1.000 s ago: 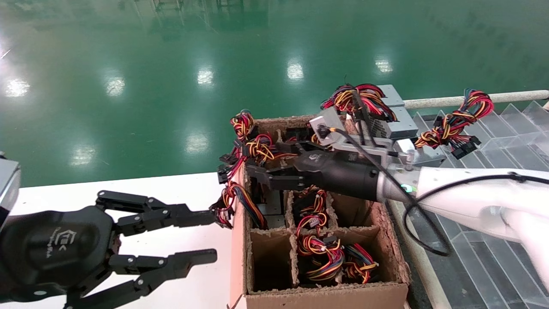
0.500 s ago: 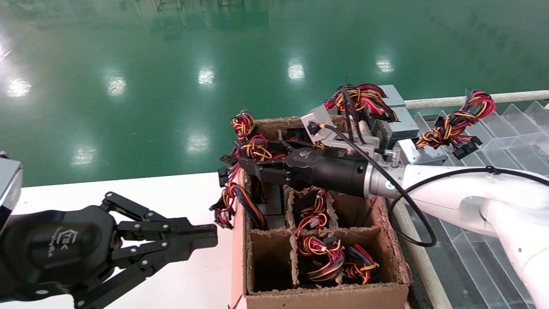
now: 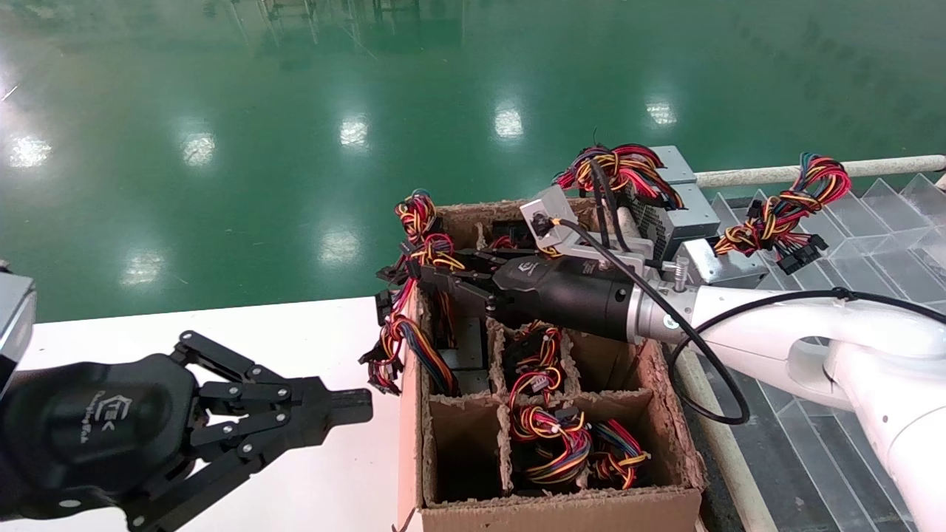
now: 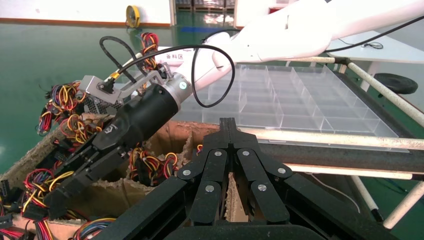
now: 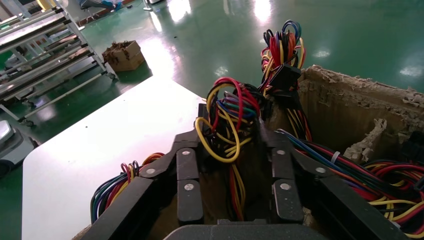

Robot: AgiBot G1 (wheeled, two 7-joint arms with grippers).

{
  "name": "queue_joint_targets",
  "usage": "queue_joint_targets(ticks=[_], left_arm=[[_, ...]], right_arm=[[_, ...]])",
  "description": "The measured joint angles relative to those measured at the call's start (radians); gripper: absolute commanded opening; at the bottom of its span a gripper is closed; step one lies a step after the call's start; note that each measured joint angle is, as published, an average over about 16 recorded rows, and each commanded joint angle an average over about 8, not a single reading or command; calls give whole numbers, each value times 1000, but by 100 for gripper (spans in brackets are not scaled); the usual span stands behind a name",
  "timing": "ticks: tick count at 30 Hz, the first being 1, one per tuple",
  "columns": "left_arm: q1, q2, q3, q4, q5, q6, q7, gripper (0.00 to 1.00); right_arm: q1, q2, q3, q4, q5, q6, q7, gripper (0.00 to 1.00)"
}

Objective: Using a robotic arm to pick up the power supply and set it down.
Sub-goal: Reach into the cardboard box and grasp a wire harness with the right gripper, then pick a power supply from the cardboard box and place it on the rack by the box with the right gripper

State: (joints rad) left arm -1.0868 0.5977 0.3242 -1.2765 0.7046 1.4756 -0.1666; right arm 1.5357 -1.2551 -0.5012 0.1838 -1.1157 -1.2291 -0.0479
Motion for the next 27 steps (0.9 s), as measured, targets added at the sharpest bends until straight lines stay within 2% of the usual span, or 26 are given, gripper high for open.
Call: queue_joint_targets(ticks=[16, 27], left_arm=[[0, 0, 0, 0, 0, 0, 0, 0], [0, 0, 1, 0, 0, 0, 0, 0]], right_arm=[[42, 12, 4, -50, 7, -85, -63, 0], [99, 85, 15, 38, 23, -195, -71, 0]])
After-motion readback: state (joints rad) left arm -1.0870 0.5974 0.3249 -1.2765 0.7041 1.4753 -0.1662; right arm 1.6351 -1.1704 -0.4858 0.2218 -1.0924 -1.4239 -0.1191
